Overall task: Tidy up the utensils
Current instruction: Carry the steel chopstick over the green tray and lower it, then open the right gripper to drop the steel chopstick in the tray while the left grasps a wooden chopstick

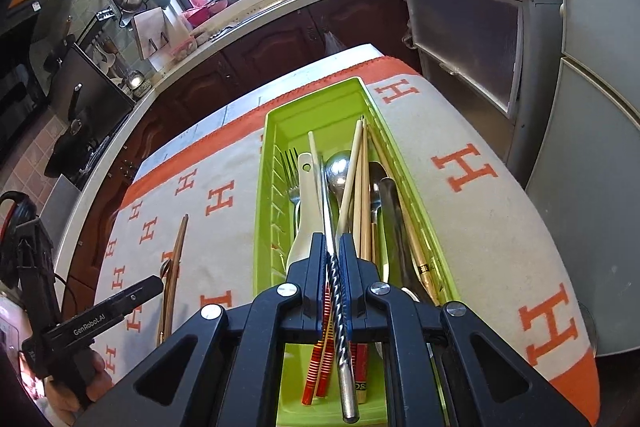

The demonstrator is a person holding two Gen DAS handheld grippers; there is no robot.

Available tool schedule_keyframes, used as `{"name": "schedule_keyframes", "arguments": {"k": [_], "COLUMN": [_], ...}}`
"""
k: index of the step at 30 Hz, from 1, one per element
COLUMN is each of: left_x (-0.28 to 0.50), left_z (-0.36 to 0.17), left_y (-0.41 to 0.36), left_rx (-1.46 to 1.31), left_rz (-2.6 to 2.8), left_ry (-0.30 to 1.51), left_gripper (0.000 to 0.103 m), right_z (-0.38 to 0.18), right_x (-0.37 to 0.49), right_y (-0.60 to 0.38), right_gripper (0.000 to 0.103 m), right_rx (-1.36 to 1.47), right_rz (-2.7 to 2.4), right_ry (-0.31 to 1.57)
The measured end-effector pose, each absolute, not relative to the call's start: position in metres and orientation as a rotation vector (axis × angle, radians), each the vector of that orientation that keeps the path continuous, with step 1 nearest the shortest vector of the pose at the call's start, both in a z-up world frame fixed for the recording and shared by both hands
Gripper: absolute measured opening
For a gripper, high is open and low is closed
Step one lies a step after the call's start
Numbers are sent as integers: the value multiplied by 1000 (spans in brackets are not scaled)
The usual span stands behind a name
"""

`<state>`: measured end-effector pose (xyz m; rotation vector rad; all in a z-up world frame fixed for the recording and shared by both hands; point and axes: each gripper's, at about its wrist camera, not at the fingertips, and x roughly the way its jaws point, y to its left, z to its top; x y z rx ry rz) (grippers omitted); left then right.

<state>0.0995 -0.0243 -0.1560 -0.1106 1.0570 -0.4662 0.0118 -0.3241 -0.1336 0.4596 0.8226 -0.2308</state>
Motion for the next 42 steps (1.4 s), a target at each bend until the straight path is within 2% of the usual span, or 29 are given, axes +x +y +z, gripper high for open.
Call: {"name": "schedule_keyframes", "arguments": {"k": [2, 5, 21, 33, 35, 39, 42], "left_x": [97, 96, 109, 85, 81, 79, 79], "left_z": [-155, -157, -180, -180, -180, -179, -179], "left_y": [-28, -34, -45, -59, -62, -61, -58], "left_rx": [-106, -91, -29, 101, 150, 166, 152], "left_rz": [-489, -506, -456, -383, -357, -327, -322], "left_ry": [1049, 1053, 1105, 1107, 1091, 1076, 1069], "left_gripper": [45, 45, 45, 43, 37, 7, 4], "right_z": [-135, -136, -135, -137, -137, -139, -138], "right_x": [10, 9, 1, -2, -3, -2, -1], "right_y": [-326, -327, -328, -323, -323, -320, -317], "right_gripper": [8, 15, 15, 15, 15, 15, 15], "right_rx": [461, 484, 501, 502, 503, 506, 504], "right_rz": [-232, -228, -218, -199, -195, -186, -180], "right_ry": [825, 823, 813, 813, 811, 822, 823]}}
